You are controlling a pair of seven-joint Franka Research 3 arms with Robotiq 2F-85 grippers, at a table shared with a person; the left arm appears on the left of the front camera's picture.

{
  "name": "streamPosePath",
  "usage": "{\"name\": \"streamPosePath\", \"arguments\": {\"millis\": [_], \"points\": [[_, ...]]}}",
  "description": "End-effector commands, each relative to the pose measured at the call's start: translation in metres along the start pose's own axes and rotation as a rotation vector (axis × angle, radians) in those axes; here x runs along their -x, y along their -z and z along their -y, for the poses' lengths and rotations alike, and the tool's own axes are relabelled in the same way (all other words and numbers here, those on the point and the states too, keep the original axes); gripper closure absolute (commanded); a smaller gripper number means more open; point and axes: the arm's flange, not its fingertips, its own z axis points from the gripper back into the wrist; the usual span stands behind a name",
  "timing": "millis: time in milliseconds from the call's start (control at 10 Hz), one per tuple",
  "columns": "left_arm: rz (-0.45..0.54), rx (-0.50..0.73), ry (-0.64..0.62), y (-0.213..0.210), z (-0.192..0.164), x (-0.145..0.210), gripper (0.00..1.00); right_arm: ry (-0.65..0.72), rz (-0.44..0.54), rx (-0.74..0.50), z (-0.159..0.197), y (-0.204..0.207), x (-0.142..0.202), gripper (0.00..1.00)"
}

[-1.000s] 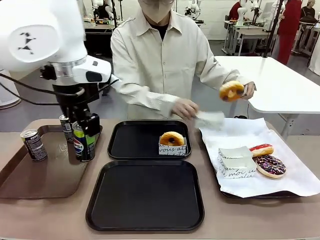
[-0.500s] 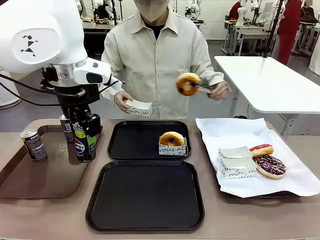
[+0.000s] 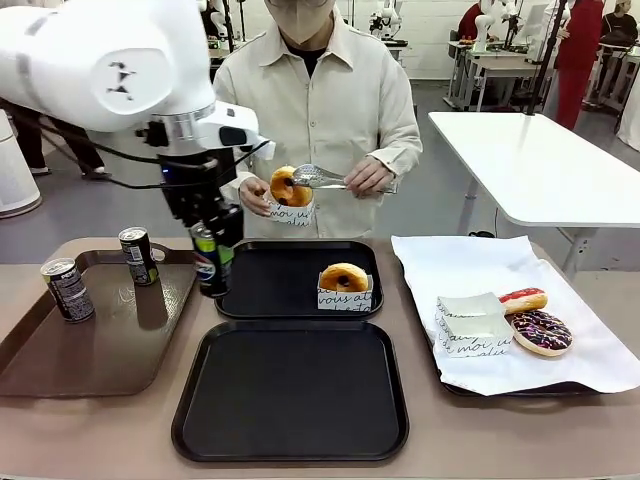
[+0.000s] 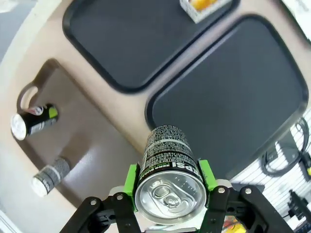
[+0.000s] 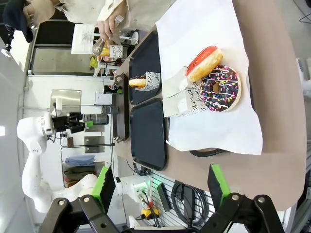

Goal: Set up donuts and drinks on trays.
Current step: Pick up one Pepsi coke and place it on the Flat Tray.

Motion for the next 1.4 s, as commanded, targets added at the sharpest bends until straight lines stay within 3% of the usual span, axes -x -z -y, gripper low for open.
{"name": "streamPosePath", "arguments": {"millis": [0, 300, 400, 500, 700, 1000, 1300], "points": [[0.03, 0.013, -0.092, 0.018, -0.013, -0.048, 0.41, -0.002, 0.013, -0.024, -0.001, 0.0, -0.003, 0.0], [0.036, 0.005, -0.142, 0.05, -0.022, -0.079, 0.41, -0.002, 0.013, -0.024, -0.001, 0.0, -0.003, 0.0], [0.011, 0.034, -0.113, 0.04, -0.019, -0.058, 0.41, -0.002, 0.013, -0.024, -0.001, 0.0, -0.003, 0.0], [-0.021, 0.078, -0.061, 0.022, -0.014, -0.01, 0.41, -0.002, 0.013, -0.024, -0.001, 0.0, -0.003, 0.0], [-0.003, 0.072, 0.002, 0.019, -0.003, 0.051, 0.41, -0.002, 0.013, -0.024, -0.001, 0.0, -0.003, 0.0], [-0.003, 0.049, -0.016, 0.023, 0.0, 0.051, 0.41, -0.002, 0.013, -0.024, -0.001, 0.0, -0.003, 0.0], [0.016, -0.024, -0.068, 0.03, 0.004, -0.001, 0.41, -0.002, 0.013, -0.024, -0.001, 0.0, -0.003, 0.0]]}}
